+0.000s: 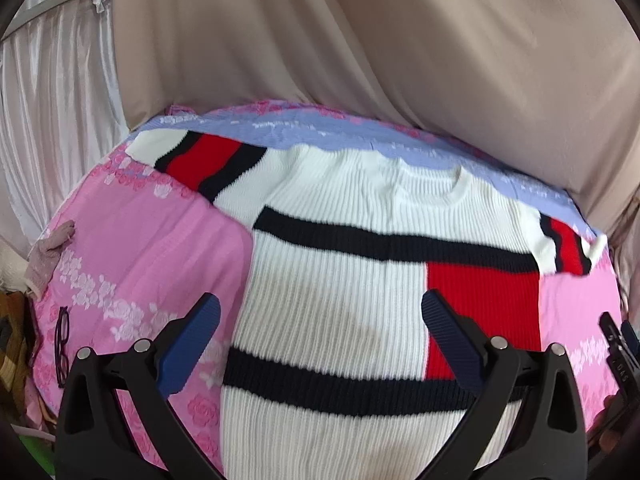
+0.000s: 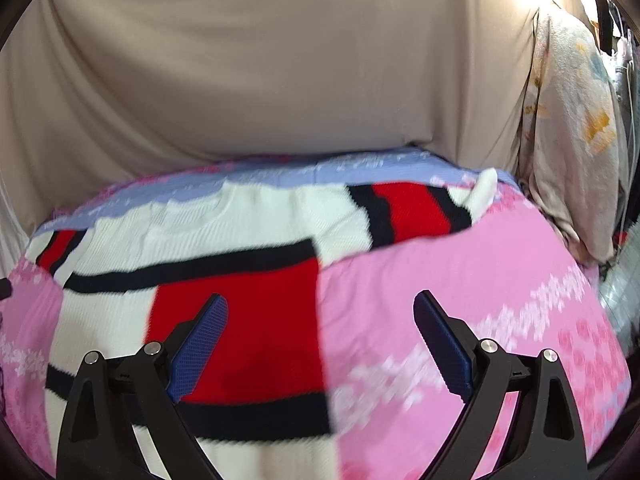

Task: Fold small clothes
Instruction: 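Reach the right tool to the striped sleeve cuff and grasp it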

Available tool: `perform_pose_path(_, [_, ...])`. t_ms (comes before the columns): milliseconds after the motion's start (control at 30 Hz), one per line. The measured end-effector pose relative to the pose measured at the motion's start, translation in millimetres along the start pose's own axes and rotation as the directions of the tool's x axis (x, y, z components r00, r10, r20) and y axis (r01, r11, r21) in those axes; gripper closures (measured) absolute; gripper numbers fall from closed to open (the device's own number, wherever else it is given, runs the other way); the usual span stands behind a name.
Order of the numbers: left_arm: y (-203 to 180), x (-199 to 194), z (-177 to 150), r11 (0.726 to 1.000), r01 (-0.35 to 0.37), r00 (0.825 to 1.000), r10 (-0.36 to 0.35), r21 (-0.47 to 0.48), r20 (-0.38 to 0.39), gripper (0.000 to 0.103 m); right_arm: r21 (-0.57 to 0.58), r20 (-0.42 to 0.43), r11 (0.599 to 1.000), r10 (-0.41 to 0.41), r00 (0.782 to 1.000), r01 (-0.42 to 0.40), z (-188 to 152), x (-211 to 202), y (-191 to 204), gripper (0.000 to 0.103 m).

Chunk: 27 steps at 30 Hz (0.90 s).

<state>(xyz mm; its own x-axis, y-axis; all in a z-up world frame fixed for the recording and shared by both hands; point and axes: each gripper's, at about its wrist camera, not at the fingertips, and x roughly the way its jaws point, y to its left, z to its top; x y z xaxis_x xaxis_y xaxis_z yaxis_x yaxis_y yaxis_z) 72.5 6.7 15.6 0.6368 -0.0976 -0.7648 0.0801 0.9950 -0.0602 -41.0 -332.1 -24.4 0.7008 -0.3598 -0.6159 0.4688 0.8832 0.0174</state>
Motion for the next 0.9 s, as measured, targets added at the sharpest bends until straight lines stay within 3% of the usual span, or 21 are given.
perform_pose_path(67, [-5, 2, 9, 0.999, -0.032, 0.999, 0.032, -0.023, 0.026, 0.005, 0.022, 0.022, 1.000, 0.021, 1.000, -0.022, 13, 24, -40, 0.011])
perform_pose_path(133, [-15, 2, 16, 0.995, -0.074, 0.996, 0.077, -0.065, 0.051, 0.005, 0.115, 0.010, 0.992, 0.043, 0.999, -0.043, 24, 54, -86, 0.011])
perform_pose_path(233, [-24, 2, 22, 0.984, -0.105, 0.991, 0.116, -0.143, 0.067, 0.005, 0.365, 0.008, 0.924, 0.122, 0.993, -0.116, 33, 110, -164, 0.012])
perform_pose_path(300, [-34, 3, 24, 0.977, -0.131, 0.986, 0.145, -0.170, 0.076, 0.005, 0.495, -0.010, 0.858, 0.160, 0.987, -0.134, 34, 153, -204, 0.022])
perform_pose_path(367, [-45, 6, 23, 0.972, -0.168, 0.981, 0.181, -0.165, 0.072, 0.005, 0.549, -0.028, 0.826, 0.172, 0.985, -0.129, 35, 183, -223, 0.033])
perform_pose_path(500, [-65, 11, 17, 0.964, -0.220, 0.972, 0.229, -0.148, 0.051, 0.005, 0.598, -0.065, 0.795, 0.172, 0.983, -0.099, 38, 233, -239, 0.038])
perform_pose_path(600, [-74, 15, 14, 0.961, -0.236, 0.969, 0.243, -0.141, 0.034, 0.005, 0.609, -0.041, 0.787, 0.155, 0.987, -0.098, 46, 242, -241, 0.038])
perform_pose_path(633, [-76, 15, 13, 0.961, -0.242, 0.968, 0.248, -0.137, 0.030, 0.005, 0.609, -0.039, 0.787, 0.151, 0.988, -0.096, 49, 244, -240, 0.043])
perform_pose_path(667, [-78, 16, 11, 0.960, -0.247, 0.967, 0.253, -0.136, 0.026, 0.005, 0.613, -0.036, 0.783, 0.158, 0.987, -0.103, 52, 247, -242, 0.067])
perform_pose_path(700, [-78, 16, 11, 0.959, -0.250, 0.966, 0.256, -0.137, 0.026, 0.005, 0.623, -0.042, 0.773, 0.189, 0.981, -0.122, 55, 252, -242, 0.083])
perform_pose_path(733, [-79, 16, 12, 0.958, -0.252, 0.966, 0.258, -0.139, 0.027, 0.005, 0.631, -0.050, 0.764, 0.217, 0.975, -0.138, 57, 256, -242, 0.089])
perform_pose_path(833, [-76, 15, 15, 0.955, -0.259, 0.963, 0.267, -0.148, 0.037, 0.005, 0.602, 0.018, 0.777, 0.216, 0.976, -0.183, 71, 239, -243, 0.091])
perform_pose_path(900, [-69, 15, 19, 0.953, -0.258, 0.963, 0.268, -0.159, 0.041, 0.005, 0.513, 0.101, 0.815, 0.257, 0.961, -0.272, 94, 205, -220, 0.091])
